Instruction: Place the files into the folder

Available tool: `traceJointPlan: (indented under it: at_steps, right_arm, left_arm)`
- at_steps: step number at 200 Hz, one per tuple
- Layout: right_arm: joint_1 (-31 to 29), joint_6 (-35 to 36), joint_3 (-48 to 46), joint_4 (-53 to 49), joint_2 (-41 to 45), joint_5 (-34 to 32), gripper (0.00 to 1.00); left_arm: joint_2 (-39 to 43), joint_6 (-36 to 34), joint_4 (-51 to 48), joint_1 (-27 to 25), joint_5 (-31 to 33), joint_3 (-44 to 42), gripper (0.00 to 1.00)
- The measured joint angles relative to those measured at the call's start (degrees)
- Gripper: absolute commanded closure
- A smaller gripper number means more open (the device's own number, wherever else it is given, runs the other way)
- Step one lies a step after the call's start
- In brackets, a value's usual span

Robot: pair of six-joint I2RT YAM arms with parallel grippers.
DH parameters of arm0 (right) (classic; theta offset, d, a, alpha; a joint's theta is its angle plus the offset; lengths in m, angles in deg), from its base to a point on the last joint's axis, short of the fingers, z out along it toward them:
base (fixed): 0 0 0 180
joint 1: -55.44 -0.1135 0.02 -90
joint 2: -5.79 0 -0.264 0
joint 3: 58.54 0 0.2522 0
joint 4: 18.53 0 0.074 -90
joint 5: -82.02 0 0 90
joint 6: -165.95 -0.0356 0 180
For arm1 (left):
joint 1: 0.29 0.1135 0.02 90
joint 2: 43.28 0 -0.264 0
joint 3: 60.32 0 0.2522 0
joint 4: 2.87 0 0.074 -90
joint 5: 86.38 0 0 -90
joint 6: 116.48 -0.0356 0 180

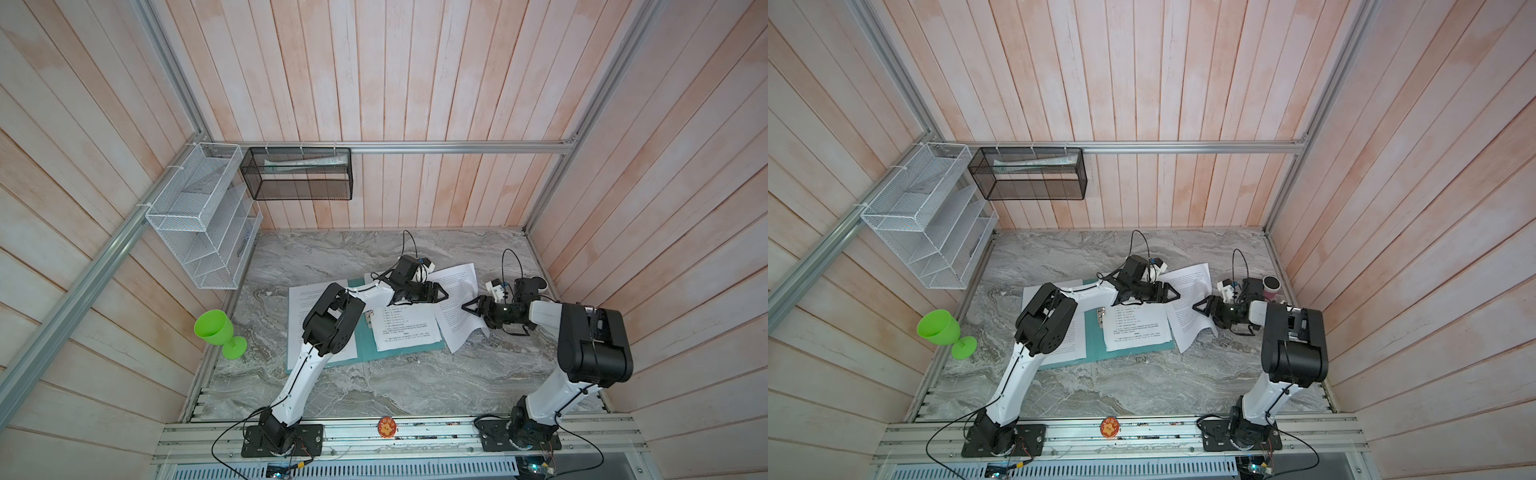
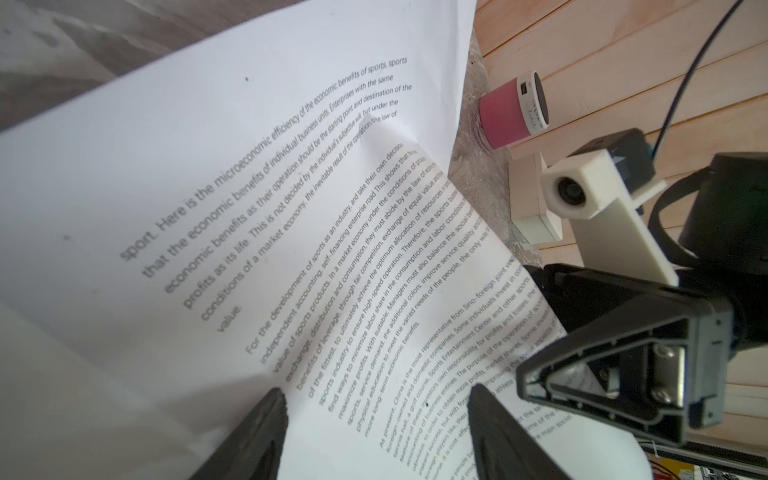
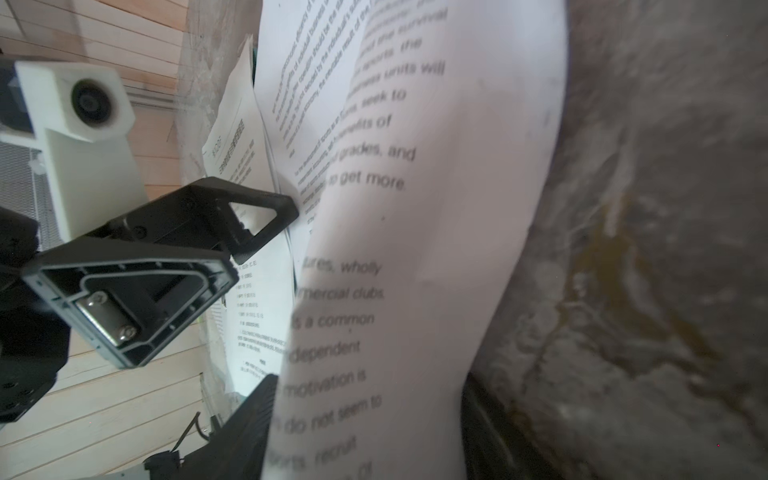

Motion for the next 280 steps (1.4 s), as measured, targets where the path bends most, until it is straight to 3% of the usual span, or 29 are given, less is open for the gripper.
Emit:
traceJointPlan:
  at_steps: [68, 149, 172, 184, 218, 280]
  right_arm:
    - [0.00, -5.27, -0.02, -0.11, 11.63, 2.25, 0.32]
    - [0.00, -4.37, 3.15, -5.03, 9.35, 0.39, 0.42]
    - [0.02, -3.56, 4.68, -7.15, 9.25, -1.11, 0.60]
    - [0.04, -3.19, 5.20, -7.72, 9.16, -1.57, 0.77]
    - [0.09, -2.71, 5.64, -9.33, 7.45, -2.19, 1.00]
    - [2.97, -5.92, 4.07, -7.50, 7.98, -0.15, 1.00]
  left_arm:
    - [0.13, 0.00, 3.17, 0.28, -0.72, -1.84, 0.29]
    - [0.35, -0.04, 4.22, 0.52, -1.16, -2.62, 0.30]
    - [0.74, -0.07, 4.48, 0.72, -1.18, -3.30, 0.30]
    - [0.85, -0.07, 4.59, 0.90, -1.27, -3.58, 0.30]
    - [0.87, -0.04, 4.72, 1.31, -1.53, -3.69, 0.30]
    - [1.20, -0.02, 4.02, 1.81, -1.57, -3.69, 0.30]
